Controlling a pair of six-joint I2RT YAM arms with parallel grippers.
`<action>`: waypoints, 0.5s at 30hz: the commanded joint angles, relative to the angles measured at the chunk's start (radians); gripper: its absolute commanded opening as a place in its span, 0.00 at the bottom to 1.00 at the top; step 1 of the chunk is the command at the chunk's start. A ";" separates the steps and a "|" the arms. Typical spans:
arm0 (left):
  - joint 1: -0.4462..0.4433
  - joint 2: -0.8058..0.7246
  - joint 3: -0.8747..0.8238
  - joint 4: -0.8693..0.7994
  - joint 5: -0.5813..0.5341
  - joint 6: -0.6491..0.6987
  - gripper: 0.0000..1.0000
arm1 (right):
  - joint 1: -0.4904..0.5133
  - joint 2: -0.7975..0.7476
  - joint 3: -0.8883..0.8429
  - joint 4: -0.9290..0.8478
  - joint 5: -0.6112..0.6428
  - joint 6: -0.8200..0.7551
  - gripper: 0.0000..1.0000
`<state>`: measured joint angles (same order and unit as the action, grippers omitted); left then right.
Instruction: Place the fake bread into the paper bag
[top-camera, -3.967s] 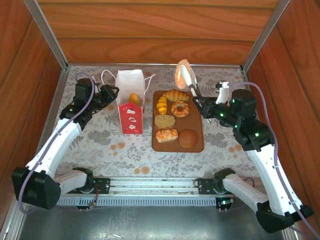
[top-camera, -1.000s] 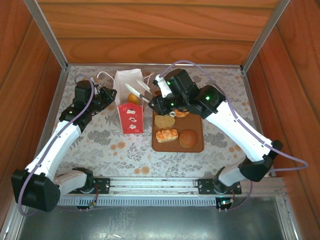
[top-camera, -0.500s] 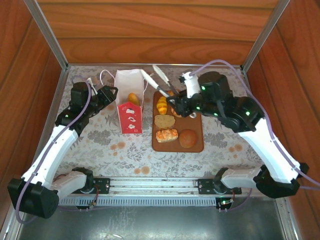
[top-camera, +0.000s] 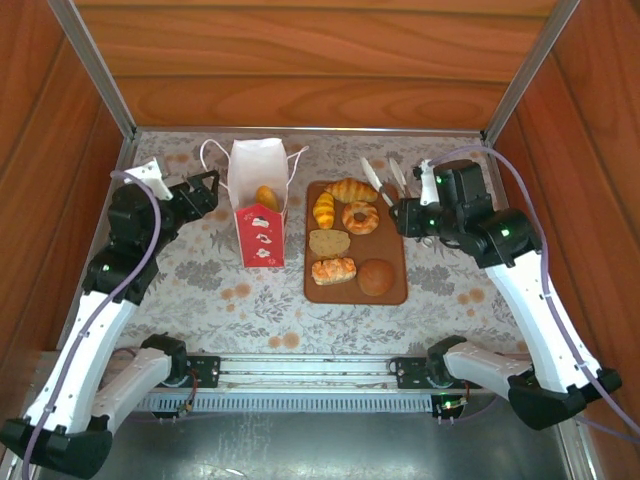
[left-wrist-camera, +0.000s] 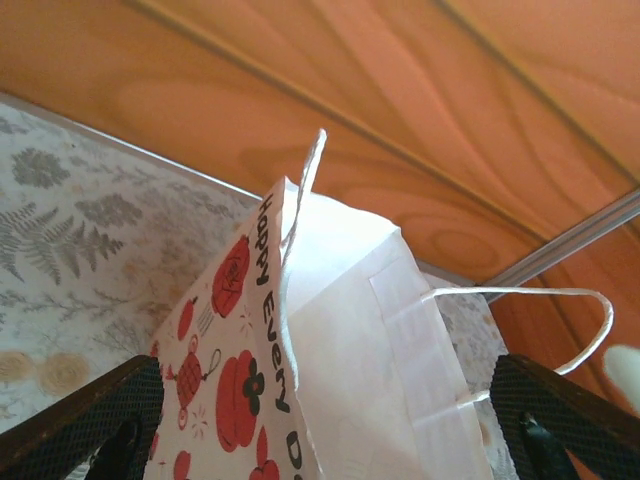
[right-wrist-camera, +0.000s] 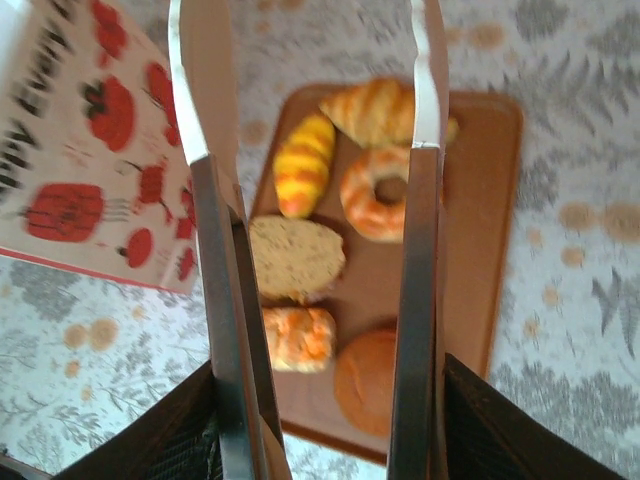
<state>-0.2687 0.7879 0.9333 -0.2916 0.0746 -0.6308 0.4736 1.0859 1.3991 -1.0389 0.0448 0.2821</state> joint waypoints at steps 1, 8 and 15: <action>0.005 -0.050 -0.033 -0.016 -0.044 0.081 0.92 | -0.049 0.027 -0.061 0.003 -0.079 -0.009 0.54; 0.005 -0.131 -0.076 -0.015 -0.082 0.117 0.94 | -0.124 0.188 -0.099 -0.026 -0.090 -0.057 0.53; 0.005 -0.159 -0.088 -0.013 -0.055 0.142 0.94 | -0.156 0.356 -0.034 -0.073 -0.076 -0.100 0.52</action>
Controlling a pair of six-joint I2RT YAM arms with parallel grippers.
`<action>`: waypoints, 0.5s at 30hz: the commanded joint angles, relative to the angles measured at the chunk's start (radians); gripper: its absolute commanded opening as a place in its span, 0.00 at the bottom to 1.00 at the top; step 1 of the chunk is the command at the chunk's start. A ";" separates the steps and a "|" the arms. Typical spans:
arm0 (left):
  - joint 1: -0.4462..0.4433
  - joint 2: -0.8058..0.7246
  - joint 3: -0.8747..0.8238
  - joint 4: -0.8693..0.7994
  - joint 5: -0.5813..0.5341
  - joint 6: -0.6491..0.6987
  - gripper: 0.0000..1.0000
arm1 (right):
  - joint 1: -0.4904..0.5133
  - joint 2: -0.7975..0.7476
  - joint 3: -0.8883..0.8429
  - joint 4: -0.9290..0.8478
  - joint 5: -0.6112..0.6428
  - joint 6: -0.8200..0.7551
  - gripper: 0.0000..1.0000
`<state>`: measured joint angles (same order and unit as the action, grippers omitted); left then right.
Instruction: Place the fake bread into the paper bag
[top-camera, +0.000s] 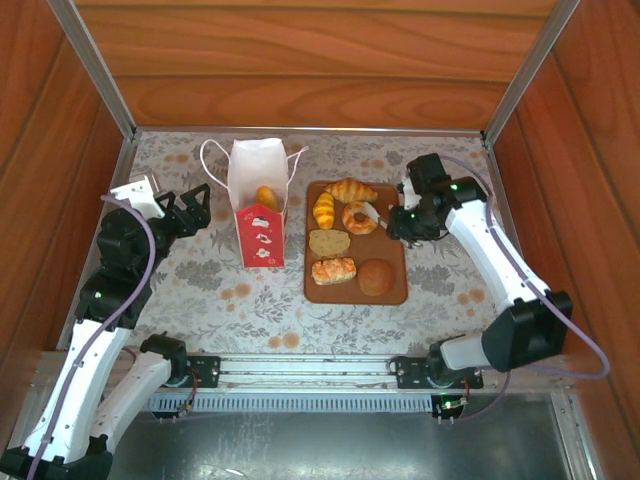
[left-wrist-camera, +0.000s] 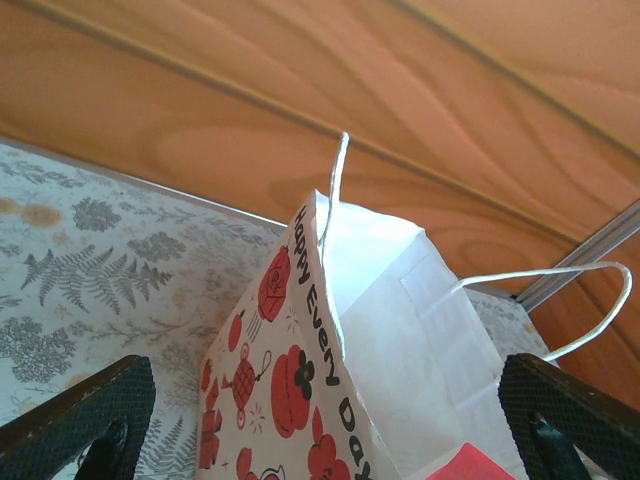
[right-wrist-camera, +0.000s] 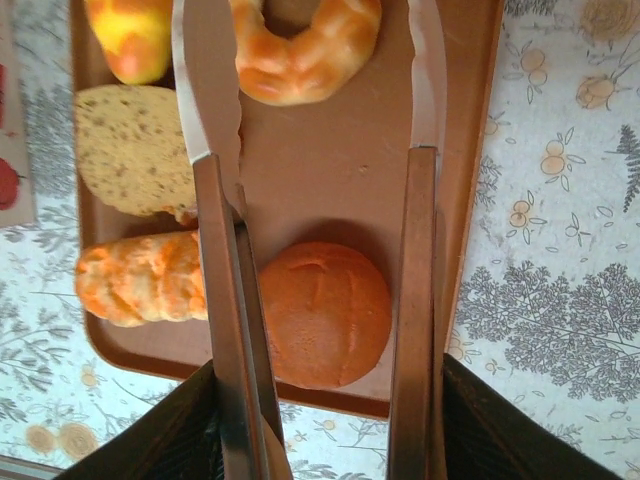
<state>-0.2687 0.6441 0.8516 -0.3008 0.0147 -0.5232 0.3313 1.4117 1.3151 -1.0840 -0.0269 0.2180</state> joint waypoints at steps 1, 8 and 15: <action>0.005 -0.022 -0.010 -0.003 0.010 0.041 0.94 | -0.016 0.051 0.058 -0.029 -0.004 -0.041 0.52; 0.004 -0.065 -0.033 -0.002 0.005 0.065 0.95 | -0.021 0.184 0.128 -0.033 0.010 -0.055 0.51; 0.005 -0.077 -0.043 -0.001 -0.002 0.071 0.95 | -0.022 0.320 0.219 -0.096 0.010 -0.069 0.49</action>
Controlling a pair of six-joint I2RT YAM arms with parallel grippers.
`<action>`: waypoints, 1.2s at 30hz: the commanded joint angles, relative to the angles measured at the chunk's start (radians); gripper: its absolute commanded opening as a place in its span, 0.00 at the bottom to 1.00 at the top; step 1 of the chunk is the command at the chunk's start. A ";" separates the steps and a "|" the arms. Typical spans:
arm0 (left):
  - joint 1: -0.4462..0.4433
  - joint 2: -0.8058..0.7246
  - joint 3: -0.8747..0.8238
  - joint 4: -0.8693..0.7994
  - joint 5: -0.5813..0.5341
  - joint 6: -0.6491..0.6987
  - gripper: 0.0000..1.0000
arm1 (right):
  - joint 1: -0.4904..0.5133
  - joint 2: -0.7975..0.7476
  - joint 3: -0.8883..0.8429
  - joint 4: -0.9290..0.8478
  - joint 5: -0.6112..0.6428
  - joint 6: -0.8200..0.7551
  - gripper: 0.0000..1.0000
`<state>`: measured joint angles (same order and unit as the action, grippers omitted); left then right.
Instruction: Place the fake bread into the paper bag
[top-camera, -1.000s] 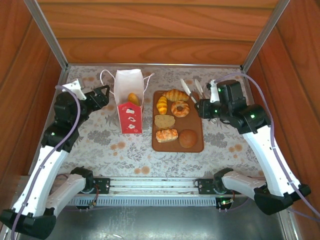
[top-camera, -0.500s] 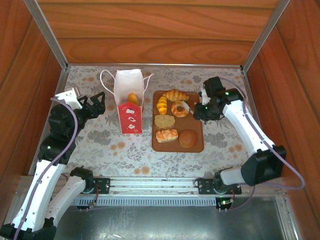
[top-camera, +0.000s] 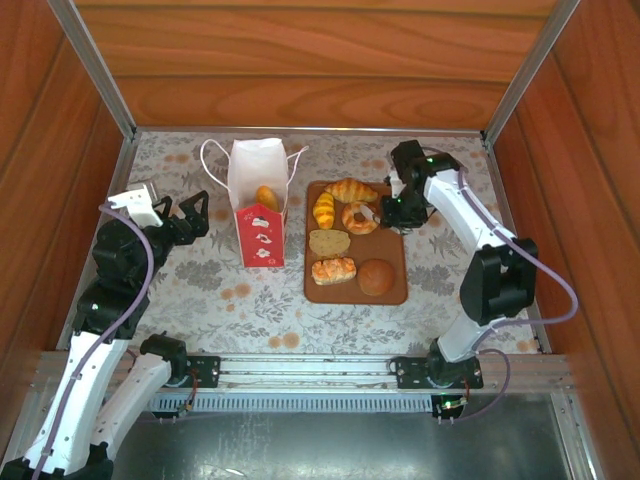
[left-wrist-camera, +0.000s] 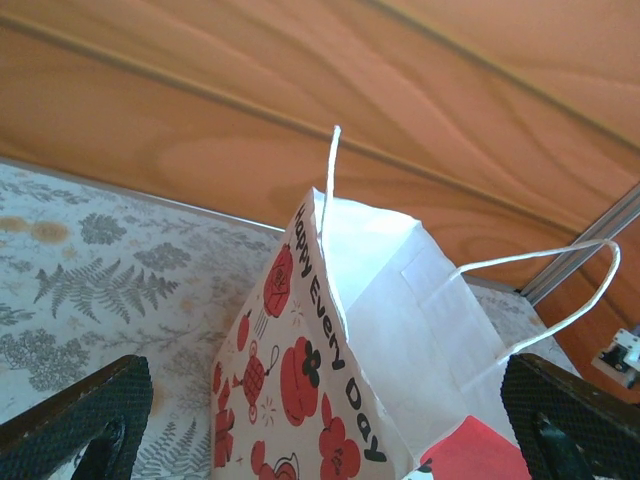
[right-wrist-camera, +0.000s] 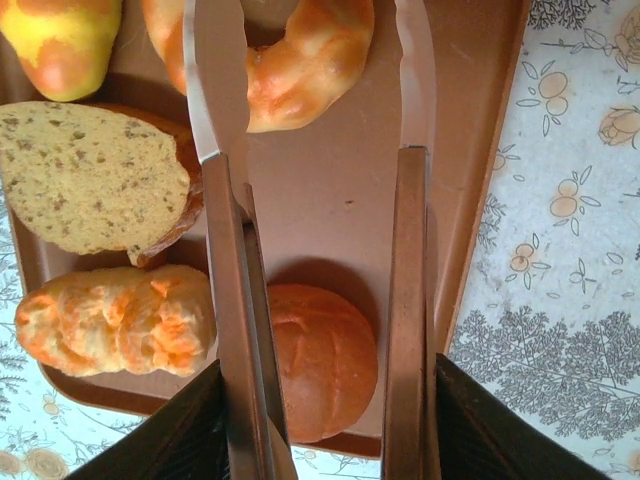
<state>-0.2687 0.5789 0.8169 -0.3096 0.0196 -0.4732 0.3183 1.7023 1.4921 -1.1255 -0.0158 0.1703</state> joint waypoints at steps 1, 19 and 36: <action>0.005 -0.012 -0.009 0.006 -0.008 0.021 0.95 | -0.009 0.043 0.053 -0.064 0.004 -0.022 0.49; 0.005 -0.006 -0.010 0.006 -0.013 0.021 0.95 | -0.010 0.076 0.076 -0.109 0.013 -0.033 0.36; 0.005 0.024 0.036 -0.028 -0.013 -0.031 0.94 | -0.008 -0.117 0.041 -0.102 0.028 -0.037 0.27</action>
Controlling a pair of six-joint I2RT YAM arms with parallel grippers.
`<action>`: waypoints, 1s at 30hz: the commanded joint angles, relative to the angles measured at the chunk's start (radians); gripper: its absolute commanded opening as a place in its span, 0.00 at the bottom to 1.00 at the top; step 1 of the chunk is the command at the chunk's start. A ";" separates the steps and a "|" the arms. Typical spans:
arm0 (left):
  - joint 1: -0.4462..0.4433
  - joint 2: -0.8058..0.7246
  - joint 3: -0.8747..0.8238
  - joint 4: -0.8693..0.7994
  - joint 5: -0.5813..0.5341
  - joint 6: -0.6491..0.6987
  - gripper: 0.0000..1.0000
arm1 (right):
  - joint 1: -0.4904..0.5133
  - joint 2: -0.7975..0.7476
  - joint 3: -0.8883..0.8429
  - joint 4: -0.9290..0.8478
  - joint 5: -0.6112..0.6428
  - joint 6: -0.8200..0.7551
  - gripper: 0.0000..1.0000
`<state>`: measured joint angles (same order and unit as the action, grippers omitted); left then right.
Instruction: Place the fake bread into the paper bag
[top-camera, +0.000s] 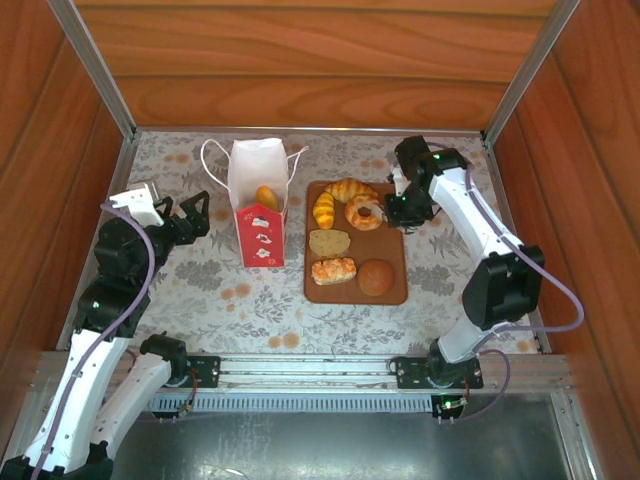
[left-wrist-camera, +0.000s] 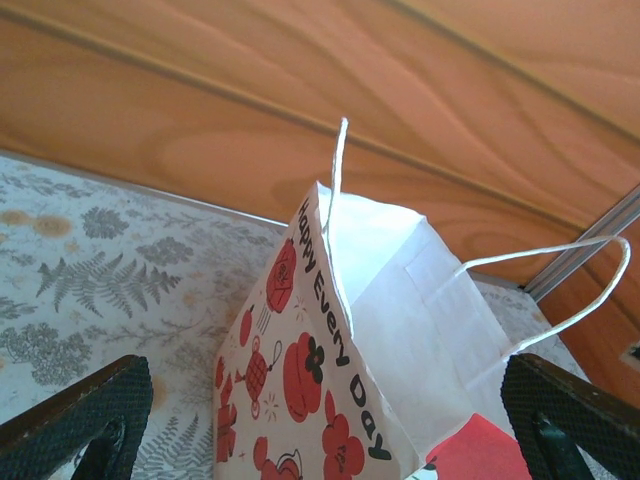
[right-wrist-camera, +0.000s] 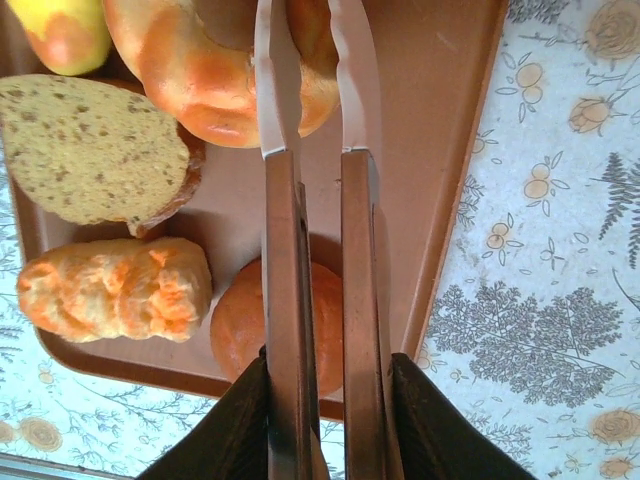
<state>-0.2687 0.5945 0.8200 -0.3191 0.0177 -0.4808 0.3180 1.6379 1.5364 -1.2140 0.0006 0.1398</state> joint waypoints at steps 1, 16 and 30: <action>0.005 0.015 0.042 -0.027 -0.011 -0.033 0.93 | -0.008 -0.069 -0.004 -0.014 0.012 -0.005 0.27; 0.005 0.170 0.164 -0.136 0.014 -0.188 0.79 | 0.010 -0.341 0.041 0.020 -0.041 0.010 0.26; 0.001 0.355 0.215 -0.133 0.145 -0.285 0.76 | 0.115 -0.420 0.214 0.131 -0.159 0.081 0.25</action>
<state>-0.2687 0.9306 1.0019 -0.4480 0.1139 -0.7338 0.3912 1.2236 1.7077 -1.1557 -0.1139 0.1982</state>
